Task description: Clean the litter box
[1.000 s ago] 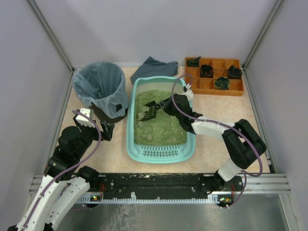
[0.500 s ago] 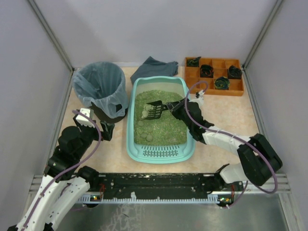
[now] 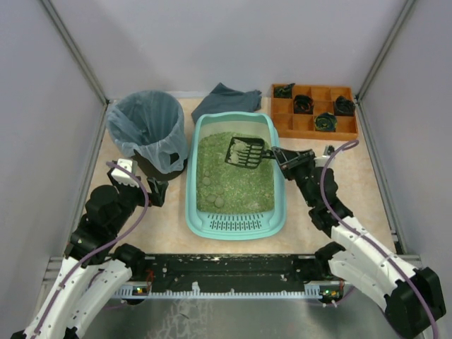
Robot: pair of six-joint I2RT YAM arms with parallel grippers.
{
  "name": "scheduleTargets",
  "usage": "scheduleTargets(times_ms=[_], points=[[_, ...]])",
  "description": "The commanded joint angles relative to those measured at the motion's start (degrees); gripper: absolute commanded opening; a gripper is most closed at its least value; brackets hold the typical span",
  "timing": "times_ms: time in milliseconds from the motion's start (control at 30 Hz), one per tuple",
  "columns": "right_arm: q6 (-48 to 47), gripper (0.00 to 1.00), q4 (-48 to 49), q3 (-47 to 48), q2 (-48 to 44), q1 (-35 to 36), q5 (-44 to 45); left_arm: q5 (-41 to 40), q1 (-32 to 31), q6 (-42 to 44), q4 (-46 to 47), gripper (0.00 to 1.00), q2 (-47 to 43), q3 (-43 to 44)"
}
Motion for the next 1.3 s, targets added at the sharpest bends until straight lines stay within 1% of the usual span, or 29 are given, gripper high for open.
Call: scheduleTargets(times_ms=[0, 33, 100, 167, 233, 267, 333, 400, 500, 567, 667, 700, 767, 833, 867, 933, 967, 1000, 1067, 1133, 1167, 1200, 1267], points=[[3.2, 0.0, 0.4, 0.8, -0.5, -0.3, -6.5, -0.5, 0.3, 0.2, 1.2, 1.0, -0.1, 0.1], [3.0, 0.0, -0.5, 1.5, 0.0, -0.3, -7.5, -0.6, 0.3, 0.3, 1.2, 1.0, -0.1, 0.1], [3.1, 0.0, -2.2, 0.7, -1.5, -0.9, -4.8, -0.6, 0.3, 0.2, 1.1, 1.0, 0.0, 0.1], [6.3, 0.0, -2.0, -2.0, -3.1, -3.0, -2.8, -0.8, 0.3, 0.2, 1.1, 1.0, -0.2, 0.0], [9.2, 0.0, 4.1, -4.3, -1.7, -4.6, -6.1, -0.9, 0.3, 0.1, 1.1, 1.0, -0.4, 0.0], [8.9, 0.0, 8.1, -3.8, 0.7, -4.5, -9.7, -1.0, 0.3, 0.1, 1.1, 1.0, -0.4, 0.0], [7.7, 0.0, 10.4, -0.7, 5.3, -3.7, -15.7, -0.8, 0.3, 0.1, 1.2, 1.0, -0.2, 0.1], [7.9, 0.0, 11.6, -1.3, 5.9, -4.2, -15.5, -0.4, 0.3, 0.2, 1.2, 1.0, 0.4, 0.2], [9.8, 0.0, 9.8, -4.2, 3.3, -7.9, -12.6, -0.4, 0.3, 0.2, 0.9, 1.0, 0.6, 0.2], [10.2, 0.0, 12.7, -4.4, 3.6, -7.7, -13.6, -1.0, 0.3, 0.1, 1.1, 1.0, -0.1, 0.1], [6.9, 0.0, 10.1, -0.2, 5.3, -4.0, -15.7, -0.9, 0.3, 0.1, 1.1, 1.0, 0.0, 0.1], [6.4, 0.0, 9.0, 0.2, 5.0, -4.1, -15.9, -0.6, 0.4, 0.2, 1.2, 1.0, 0.4, 0.1], [6.7, 0.0, 7.2, -1.2, 2.9, -7.4, -15.5, -0.2, 0.3, 0.3, 1.0, 1.0, 0.8, 0.2], [9.9, 0.0, 9.9, -4.7, 2.1, -10.9, -16.2, -0.5, 0.3, 0.2, 1.0, 1.0, 0.5, 0.1], [10.7, 0.0, 11.6, -4.8, 2.6, -11.1, -17.1, -0.6, 0.3, 0.2, 1.1, 1.0, 0.3, 0.2], [8.3, 0.0, 11.4, -1.8, 4.2, -7.5, -18.4, -1.0, 0.3, 0.1, 1.1, 1.0, 0.3, 0.1], [6.6, 0.0, 9.3, 0.1, 4.5, -5.2, -17.3, -0.9, 0.3, 0.1, 1.2, 1.0, 0.5, 0.1], [5.1, 0.0, 7.4, 1.3, 4.7, -4.2, -16.4, -0.6, 0.3, 0.2, 1.2, 1.0, 0.7, 0.2], [5.2, 0.0, 5.9, 0.4, 4.0, -6.0, -15.0, -0.2, 0.4, 0.2, 1.0, 1.0, 1.2, 0.3], [8.7, 0.0, 9.0, -3.2, 3.6, -10.0, -15.8, -0.4, 0.4, 0.2, 0.9, 1.0, 1.0, 0.3], [9.9, 0.0, 11.1, -4.0, 3.9, -10.7, -16.7, -0.8, 0.4, 0.1, 1.0, 1.0, 0.7, 0.1], [9.8, 0.0, 12.3, -3.5, 4.4, -10.3, -17.8, -1.1, 0.4, 0.0, 1.1, 1.0, 0.3, 0.2], [6.3, 0.0, 8.6, 0.0, 5.0, -6.4, -17.0, -1.3, 0.4, 0.0, 1.1, 1.0, 0.1, 0.1]])
